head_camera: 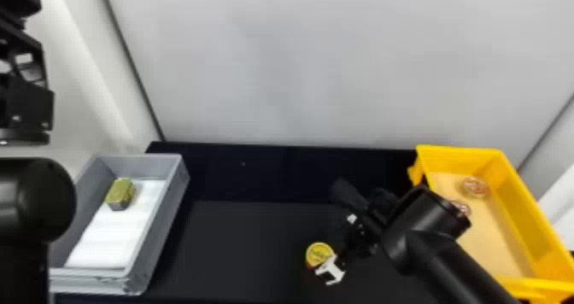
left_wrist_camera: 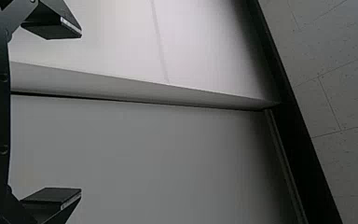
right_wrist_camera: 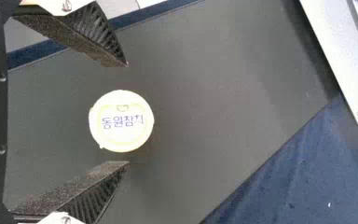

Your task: Pick up the round yellow can and place it in the yellow rectangular box

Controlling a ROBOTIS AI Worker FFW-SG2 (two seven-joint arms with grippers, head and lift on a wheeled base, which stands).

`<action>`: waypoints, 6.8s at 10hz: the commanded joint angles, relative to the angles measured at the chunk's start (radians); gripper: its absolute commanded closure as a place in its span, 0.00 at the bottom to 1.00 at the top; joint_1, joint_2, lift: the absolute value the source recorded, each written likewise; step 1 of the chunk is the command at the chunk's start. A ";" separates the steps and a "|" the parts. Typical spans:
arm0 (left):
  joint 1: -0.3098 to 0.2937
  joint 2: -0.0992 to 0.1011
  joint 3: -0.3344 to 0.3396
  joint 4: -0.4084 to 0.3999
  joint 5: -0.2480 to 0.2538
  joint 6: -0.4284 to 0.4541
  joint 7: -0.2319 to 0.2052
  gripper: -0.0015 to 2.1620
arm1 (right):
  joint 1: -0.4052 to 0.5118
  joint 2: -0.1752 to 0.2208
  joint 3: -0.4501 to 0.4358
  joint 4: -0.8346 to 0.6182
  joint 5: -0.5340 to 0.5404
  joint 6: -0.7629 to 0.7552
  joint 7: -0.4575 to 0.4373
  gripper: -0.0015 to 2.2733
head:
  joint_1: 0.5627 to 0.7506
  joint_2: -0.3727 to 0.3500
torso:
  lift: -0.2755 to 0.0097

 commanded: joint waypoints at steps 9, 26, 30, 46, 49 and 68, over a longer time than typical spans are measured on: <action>-0.008 -0.006 -0.012 0.003 0.000 -0.003 0.000 0.04 | -0.016 0.009 0.023 0.095 -0.012 -0.096 -0.058 0.00 | 0.70 0.59 | 0.96; -0.017 -0.008 -0.019 0.009 -0.001 -0.009 -0.003 0.04 | -0.051 0.039 0.037 0.217 -0.040 -0.191 -0.132 0.10 | 0.70 0.59 | 0.96; -0.014 -0.011 -0.016 0.009 -0.001 -0.009 -0.003 0.04 | -0.049 0.038 0.040 0.200 -0.040 -0.185 -0.133 0.30 | 0.70 0.59 | 0.96; 0.022 0.003 0.027 -0.034 -0.001 0.035 -0.006 0.04 | -0.108 -0.195 -0.257 -0.571 0.276 0.170 -0.005 0.30 | 0.70 0.59 | 0.96; 0.020 0.005 0.030 -0.046 -0.006 0.051 -0.006 0.04 | -0.091 -0.257 -0.372 -0.570 0.331 0.178 -0.009 0.30 | 0.70 0.59 | 0.96; 0.028 0.009 0.042 -0.049 -0.008 0.054 -0.017 0.04 | 0.182 -0.252 -0.795 -0.206 -0.239 0.144 -0.453 0.30 | 0.70 0.59 | 0.96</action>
